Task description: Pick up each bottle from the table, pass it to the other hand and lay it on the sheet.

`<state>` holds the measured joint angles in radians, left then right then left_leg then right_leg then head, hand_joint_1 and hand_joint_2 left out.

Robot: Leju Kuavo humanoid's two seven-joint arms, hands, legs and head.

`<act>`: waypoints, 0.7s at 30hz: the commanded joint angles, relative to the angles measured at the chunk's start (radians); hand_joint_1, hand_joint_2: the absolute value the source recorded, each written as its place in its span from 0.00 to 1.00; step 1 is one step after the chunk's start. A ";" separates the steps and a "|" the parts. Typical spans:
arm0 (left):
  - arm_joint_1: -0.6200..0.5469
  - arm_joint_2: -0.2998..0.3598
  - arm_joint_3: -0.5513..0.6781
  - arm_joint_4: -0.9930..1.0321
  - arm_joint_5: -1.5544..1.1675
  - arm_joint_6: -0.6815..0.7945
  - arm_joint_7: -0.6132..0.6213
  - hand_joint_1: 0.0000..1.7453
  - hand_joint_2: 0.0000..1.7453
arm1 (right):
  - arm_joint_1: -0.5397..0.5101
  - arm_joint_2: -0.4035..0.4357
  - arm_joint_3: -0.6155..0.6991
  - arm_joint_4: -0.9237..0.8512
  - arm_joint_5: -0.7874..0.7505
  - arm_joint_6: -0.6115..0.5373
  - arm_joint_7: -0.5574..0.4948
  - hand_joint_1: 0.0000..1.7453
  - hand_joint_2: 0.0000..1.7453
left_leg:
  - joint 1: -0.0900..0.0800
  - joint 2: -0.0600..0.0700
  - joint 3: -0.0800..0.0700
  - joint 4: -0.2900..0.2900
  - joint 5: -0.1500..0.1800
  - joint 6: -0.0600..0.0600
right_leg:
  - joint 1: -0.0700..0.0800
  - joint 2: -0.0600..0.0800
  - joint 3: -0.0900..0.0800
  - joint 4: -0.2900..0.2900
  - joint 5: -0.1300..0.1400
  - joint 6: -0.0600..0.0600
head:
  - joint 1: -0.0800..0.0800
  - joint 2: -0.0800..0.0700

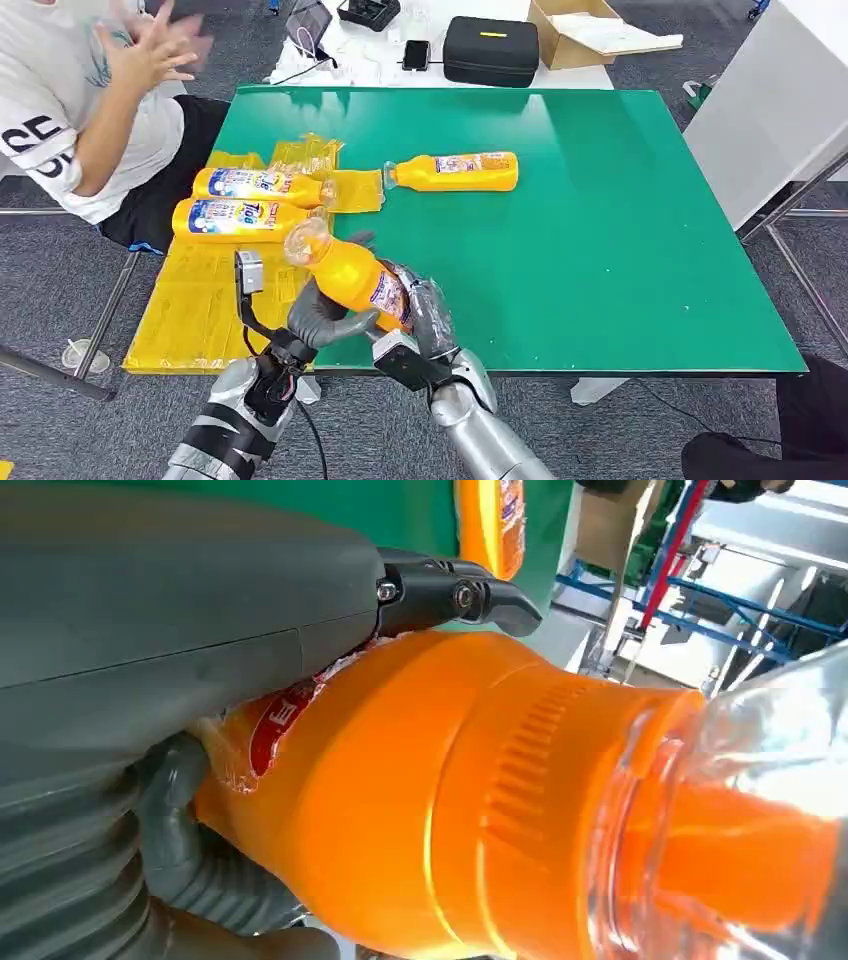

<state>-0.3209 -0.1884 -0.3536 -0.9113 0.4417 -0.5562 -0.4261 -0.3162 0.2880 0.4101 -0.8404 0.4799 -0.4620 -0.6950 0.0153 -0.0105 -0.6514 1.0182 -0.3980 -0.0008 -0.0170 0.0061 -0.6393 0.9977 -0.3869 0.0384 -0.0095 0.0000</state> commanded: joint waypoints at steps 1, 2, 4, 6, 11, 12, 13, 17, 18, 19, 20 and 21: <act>-0.038 0.032 -0.046 0.077 0.119 -0.112 0.058 0.00 1.00 | -0.069 0.002 0.033 0.151 -0.038 0.023 -0.003 0.96 1.00 | 0.000 0.002 0.006 0.000 -0.002 0.001 | 0.001 0.000 0.006 -0.001 -0.002 -0.002 | 0.000 0.000; -0.030 0.042 -0.058 0.061 0.121 -0.108 0.051 0.00 1.00 | -0.070 0.002 0.025 0.162 -0.059 0.026 -0.003 0.96 1.00 | 0.000 0.001 0.003 -0.001 -0.001 0.000 | 0.000 0.001 0.003 -0.001 0.000 -0.001 | 0.000 0.000; -0.020 0.052 -0.070 0.043 0.124 -0.103 0.049 0.00 1.00 | -0.074 0.000 0.015 0.176 -0.080 0.033 -0.003 0.96 1.00 | 0.000 0.002 0.005 -0.001 -0.002 0.001 | 0.001 0.001 0.004 -0.001 -0.001 -0.001 | 0.000 0.000; -0.017 0.056 -0.079 0.033 0.104 -0.079 0.043 0.00 1.00 | -0.076 0.001 0.018 0.185 -0.083 0.038 -0.003 0.98 1.00 | 0.001 0.002 0.008 -0.001 -0.003 0.001 | 0.002 0.000 0.008 -0.002 -0.002 -0.003 | 0.000 0.000; -0.055 0.041 -0.091 0.071 -0.005 0.066 0.007 0.00 1.00 | -0.081 0.034 0.057 0.200 -0.065 0.037 -0.002 0.97 1.00 | 0.000 0.001 0.002 0.000 -0.001 0.001 | 0.000 0.000 0.002 0.000 -0.001 -0.001 | 0.000 0.000; -0.066 0.031 -0.084 0.094 -0.016 0.082 0.003 0.00 1.00 | -0.086 0.043 0.067 0.218 -0.059 0.041 0.004 0.98 1.00 | 0.000 0.001 0.004 0.000 -0.002 0.001 | 0.001 0.000 0.004 0.000 -0.001 -0.002 | 0.000 0.000; -0.073 0.027 -0.083 0.108 -0.021 0.083 0.000 0.00 1.00 | -0.090 0.050 0.078 0.234 -0.051 0.042 0.014 0.98 1.00 | 0.000 0.001 0.003 0.000 -0.001 0.001 | 0.001 0.000 0.003 0.000 -0.001 -0.001 | 0.000 0.000; -0.071 0.019 -0.080 0.117 -0.032 0.078 -0.020 0.00 1.00 | -0.092 0.061 0.097 0.263 -0.051 0.051 0.021 1.00 1.00 | 0.000 0.001 0.005 0.000 -0.002 0.001 | 0.001 0.000 0.005 0.000 -0.002 -0.002 | 0.000 0.000; -0.069 0.017 -0.080 0.116 -0.035 0.076 -0.022 0.00 1.00 | -0.093 0.061 0.110 0.270 -0.052 0.054 0.030 1.00 1.00 | 0.001 0.001 0.005 0.000 -0.002 0.001 | 0.001 -0.001 0.004 0.000 -0.002 -0.002 | 0.000 0.000; -0.068 0.015 -0.078 0.114 -0.040 0.084 -0.024 0.00 1.00 | -0.093 0.061 0.118 0.276 -0.053 0.054 0.037 0.98 1.00 | 0.000 0.000 0.003 0.000 -0.001 0.001 | 0.001 -0.001 0.003 0.000 -0.001 -0.001 | 0.000 0.000; -0.067 0.014 -0.078 0.112 -0.053 0.094 -0.027 0.12 1.00 | -0.095 0.061 0.127 0.282 -0.061 0.053 0.042 0.99 1.00 | 0.000 0.000 0.003 0.000 -0.001 0.000 | 0.001 -0.001 0.003 -0.001 -0.001 -0.001 | 0.000 0.000; -0.065 0.009 -0.071 0.108 -0.078 0.123 -0.032 0.44 1.00 | -0.097 0.061 0.137 0.290 -0.076 0.046 0.043 0.98 1.00 | 0.000 0.000 0.005 0.000 -0.002 0.001 | 0.001 -0.001 0.005 -0.001 -0.002 -0.002 | 0.000 0.000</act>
<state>-0.3350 -0.1644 -0.3891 -0.8770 0.4227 -0.4784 -0.4448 -0.3567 0.3372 0.4505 -0.7030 0.4231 -0.4238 -0.6821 0.0154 -0.0103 -0.6513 1.0182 -0.3980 -0.0009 -0.0169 0.0062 -0.6399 0.9977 -0.3869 0.0384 -0.0095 0.0000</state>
